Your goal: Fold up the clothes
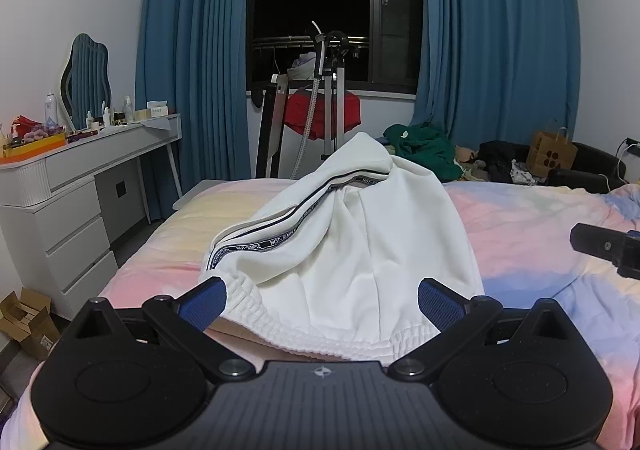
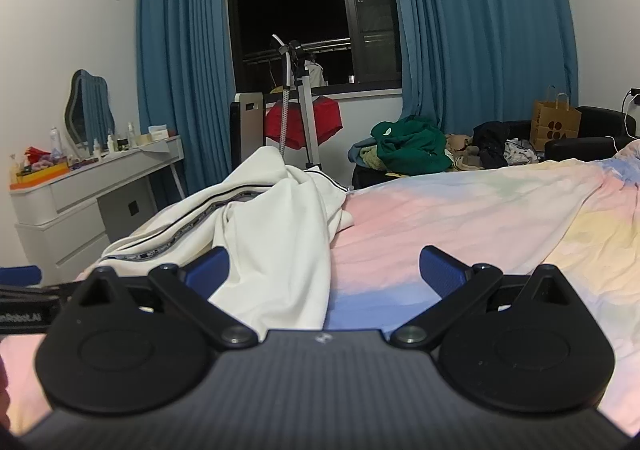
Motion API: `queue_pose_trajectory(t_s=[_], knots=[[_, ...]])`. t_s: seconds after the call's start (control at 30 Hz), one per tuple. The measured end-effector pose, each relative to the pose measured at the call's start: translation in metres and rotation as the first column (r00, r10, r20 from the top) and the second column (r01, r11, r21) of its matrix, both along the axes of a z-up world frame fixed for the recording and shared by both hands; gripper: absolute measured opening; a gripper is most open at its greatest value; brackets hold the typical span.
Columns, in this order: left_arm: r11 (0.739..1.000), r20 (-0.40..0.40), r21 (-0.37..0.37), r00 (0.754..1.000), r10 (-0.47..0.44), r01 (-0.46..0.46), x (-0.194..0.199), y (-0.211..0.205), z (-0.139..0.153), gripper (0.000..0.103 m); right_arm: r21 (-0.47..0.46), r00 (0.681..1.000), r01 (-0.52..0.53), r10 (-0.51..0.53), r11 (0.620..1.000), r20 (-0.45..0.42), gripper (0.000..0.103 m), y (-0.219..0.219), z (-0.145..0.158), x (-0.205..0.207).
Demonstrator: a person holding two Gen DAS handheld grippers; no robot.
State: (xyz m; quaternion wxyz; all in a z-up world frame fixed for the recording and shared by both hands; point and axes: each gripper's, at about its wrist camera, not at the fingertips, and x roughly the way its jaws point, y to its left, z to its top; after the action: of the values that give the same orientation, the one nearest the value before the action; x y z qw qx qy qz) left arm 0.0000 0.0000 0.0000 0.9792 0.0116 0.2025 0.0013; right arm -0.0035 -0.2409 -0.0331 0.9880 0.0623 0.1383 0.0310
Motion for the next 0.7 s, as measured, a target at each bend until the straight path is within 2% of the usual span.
queue_pose_trajectory(t_s=[0.13,0.2,0.3,0.4,0.7], knots=[[1.000,0.007,-0.011,1.000,0.004,-0.004,-0.001,-0.002,0.000,0.103,-0.008,1.000,0.000,0.000,1.000,0.006,0.103,0.002,0.001,-0.001],[0.999,0.014,-0.052,1.000,-0.002,0.003,-0.004,0.010,-0.002,0.103,-0.012,1.000,0.000,0.000,1.000,0.009,0.103,0.003,0.001,-0.001],[0.998,-0.009,-0.054,1.000,-0.013,0.013,0.006,0.017,-0.001,0.103,-0.018,1.000,0.000,0.000,1.000,0.014,0.103,0.004,0.002,-0.001],[1.000,0.005,-0.010,1.000,-0.003,0.003,0.004,0.001,-0.001,0.103,-0.024,1.000,0.000,0.000,1.000,0.019,0.103,0.005,0.003,-0.002],[0.999,0.037,0.002,0.999,0.038,-0.038,-0.001,0.003,0.001,0.102,-0.012,0.998,-0.008,0.009,1.000,0.061,0.103,0.003,0.008,-0.006]])
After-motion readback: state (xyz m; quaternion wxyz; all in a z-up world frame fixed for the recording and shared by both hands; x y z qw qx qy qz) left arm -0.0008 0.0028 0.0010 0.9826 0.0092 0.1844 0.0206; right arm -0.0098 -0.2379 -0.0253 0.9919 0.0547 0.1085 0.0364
